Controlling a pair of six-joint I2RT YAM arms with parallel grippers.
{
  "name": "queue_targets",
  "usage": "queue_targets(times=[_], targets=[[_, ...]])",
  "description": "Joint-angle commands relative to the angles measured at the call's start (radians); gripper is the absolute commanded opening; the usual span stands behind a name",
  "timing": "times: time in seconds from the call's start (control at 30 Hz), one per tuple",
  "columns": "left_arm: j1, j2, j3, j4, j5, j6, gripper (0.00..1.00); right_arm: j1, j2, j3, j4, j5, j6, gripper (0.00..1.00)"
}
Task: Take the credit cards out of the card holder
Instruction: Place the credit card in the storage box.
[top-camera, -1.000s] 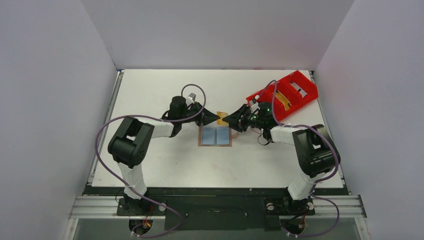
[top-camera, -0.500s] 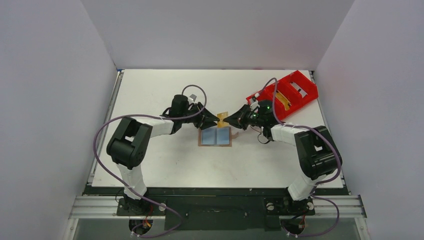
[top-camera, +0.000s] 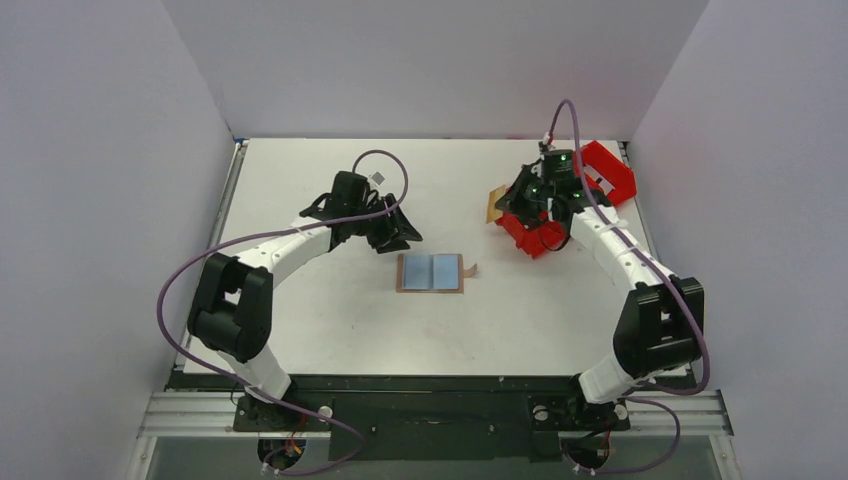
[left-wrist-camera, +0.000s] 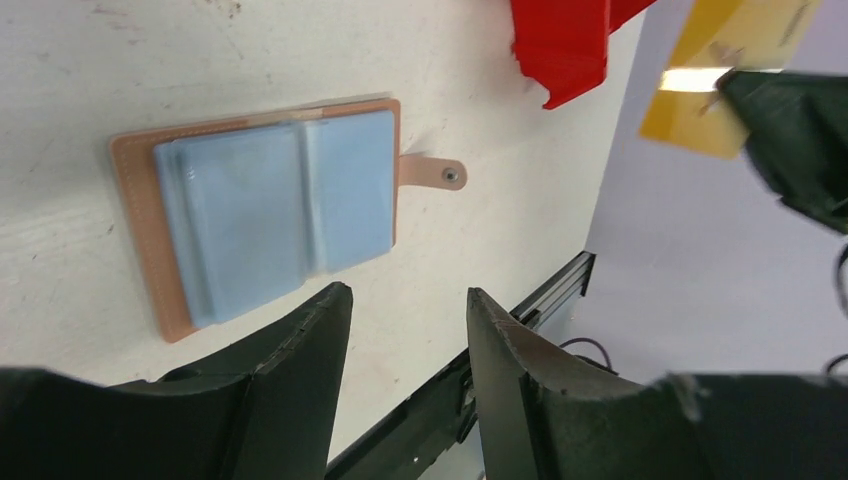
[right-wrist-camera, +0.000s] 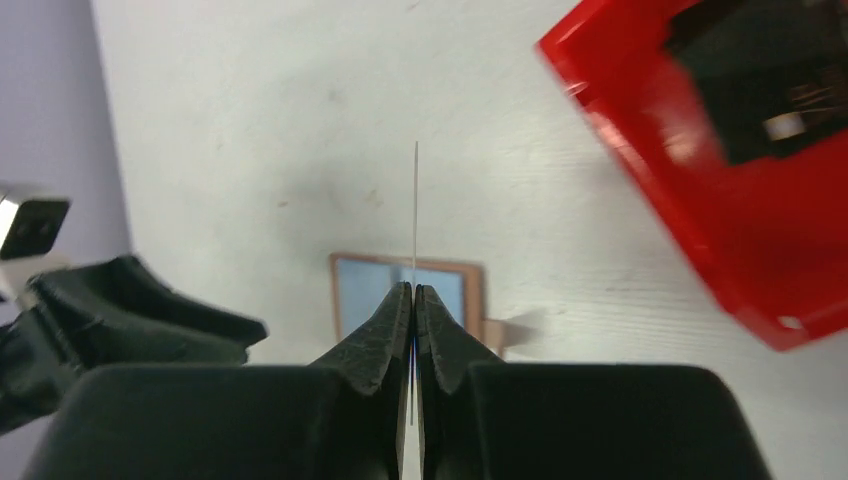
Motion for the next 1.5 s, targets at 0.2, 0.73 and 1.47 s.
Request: queue_targets(times=[0.2,0.73,1.47], targets=[[0.008,-0.083,0.053,-0.173,-0.021,0.176,0.46,-0.126,0.061,0.329,-0.442,0.582,-0.349,0.00],[0.014,-0.104,0.056,-0.235,-0.021,0.231,0.47,-0.180,0.462,0.684,-0.556,0.851,-0.577,0.00],[0.017,-0.083,0.064,-0.242,-0.033,0.229,0.47,-0.175,0.564,0.710,-0.433,0.796,-0.615,0.33]])
